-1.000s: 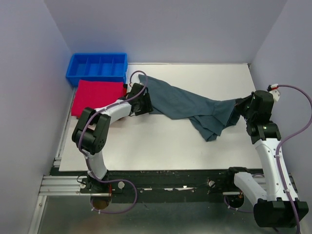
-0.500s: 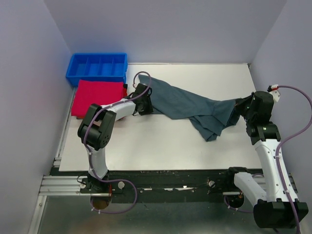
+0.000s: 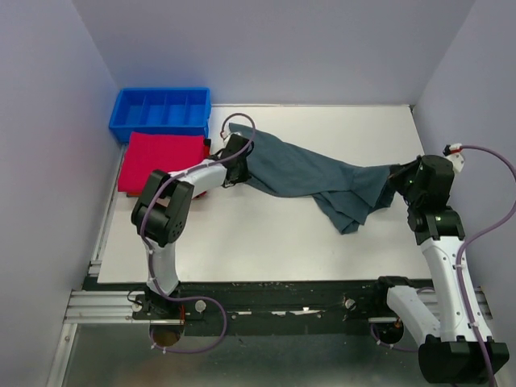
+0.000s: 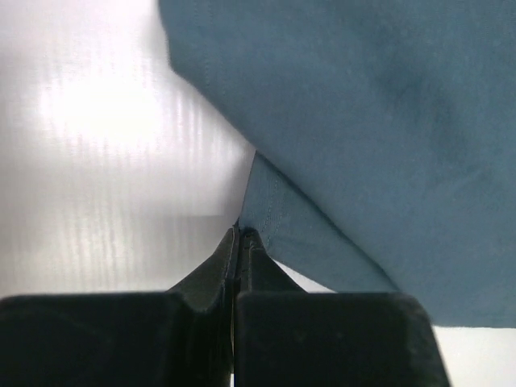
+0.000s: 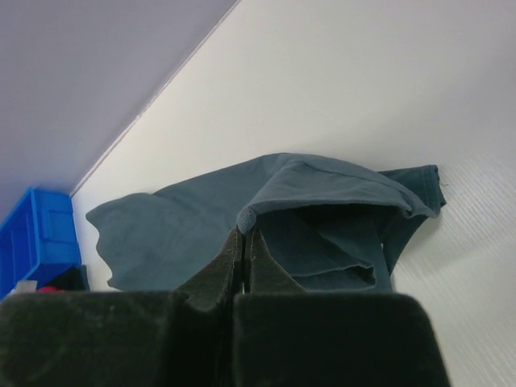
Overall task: Fold and stack the t-shirts
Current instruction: Flatten out the tshirt
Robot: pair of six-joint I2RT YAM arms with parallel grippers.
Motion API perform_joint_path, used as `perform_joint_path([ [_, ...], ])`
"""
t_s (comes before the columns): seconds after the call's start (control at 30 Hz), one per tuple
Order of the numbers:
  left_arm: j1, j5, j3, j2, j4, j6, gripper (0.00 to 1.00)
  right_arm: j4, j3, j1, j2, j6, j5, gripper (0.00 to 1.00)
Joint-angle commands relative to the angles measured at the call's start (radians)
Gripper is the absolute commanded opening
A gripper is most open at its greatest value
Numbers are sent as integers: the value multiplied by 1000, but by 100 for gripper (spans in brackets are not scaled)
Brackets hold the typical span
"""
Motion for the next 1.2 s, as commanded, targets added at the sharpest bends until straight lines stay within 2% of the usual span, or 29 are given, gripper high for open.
perform_joint_path([
  [0.0,2,-86,-6,-133,-56,56,0,20,-60,-7,3,8,-65,1],
  [0.23,4,-80,-107,-353,-119,47,0,47,-148,-7,14,-7,-105,1],
  [0.4,10,-135,-208,-510,-90,47,0,6,-80,-8,43,-71,-76,1],
  [0.53,39,-119,-200,-535,-85,41,0,12,19,-7,124,-128,-114,1],
  [0.7,108,-62,-11,-458,-143,45,0,-58,287,-10,291,-137,-112,1],
  [0.83,148,-54,347,-323,-319,82,0,-144,534,-17,366,-110,-112,1],
  [0.9,163,-47,483,-309,-387,90,0,-193,668,-17,386,-111,-129,1],
  [1.03,182,-16,684,-354,-476,97,0,-281,930,-17,387,-160,-180,1],
  [1.1,182,-10,718,-415,-507,102,0,-264,961,-20,327,-194,-258,1],
  [1.17,182,-16,683,-507,-504,102,0,-206,937,-19,228,-202,-284,1],
])
